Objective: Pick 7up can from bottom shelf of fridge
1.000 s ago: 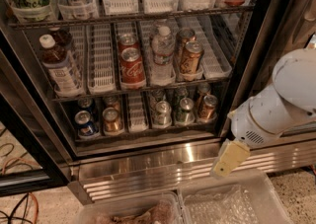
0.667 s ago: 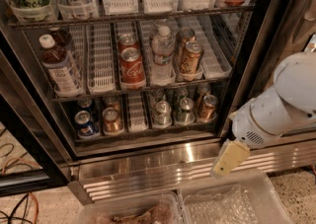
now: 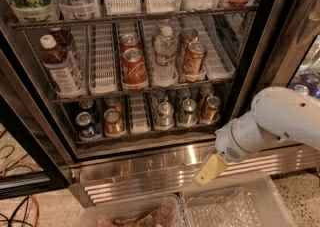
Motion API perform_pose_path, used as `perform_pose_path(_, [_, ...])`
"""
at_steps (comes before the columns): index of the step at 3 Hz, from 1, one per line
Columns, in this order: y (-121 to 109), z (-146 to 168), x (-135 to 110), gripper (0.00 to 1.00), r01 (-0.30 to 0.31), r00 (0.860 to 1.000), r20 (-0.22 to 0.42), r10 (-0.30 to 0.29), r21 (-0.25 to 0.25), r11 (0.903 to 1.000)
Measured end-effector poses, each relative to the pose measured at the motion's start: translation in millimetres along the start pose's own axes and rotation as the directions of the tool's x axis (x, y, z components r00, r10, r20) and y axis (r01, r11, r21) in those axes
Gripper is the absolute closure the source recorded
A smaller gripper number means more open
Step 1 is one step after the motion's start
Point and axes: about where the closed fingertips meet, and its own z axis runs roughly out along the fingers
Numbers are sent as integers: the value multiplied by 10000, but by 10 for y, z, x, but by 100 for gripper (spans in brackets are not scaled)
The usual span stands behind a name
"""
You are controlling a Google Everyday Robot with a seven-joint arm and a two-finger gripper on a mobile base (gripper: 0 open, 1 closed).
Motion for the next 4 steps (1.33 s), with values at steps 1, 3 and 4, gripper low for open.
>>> perform_pose_path(1, [75, 323, -62, 0, -508, 9961, 740, 481, 338, 9981])
perform_pose_path(3, [23, 570, -237, 0, -1826, 9712, 1786, 1575, 1340, 9740])
perform_pose_path(4, [15, 561, -247, 0, -1824, 9710, 1808, 1567, 1354, 9739])
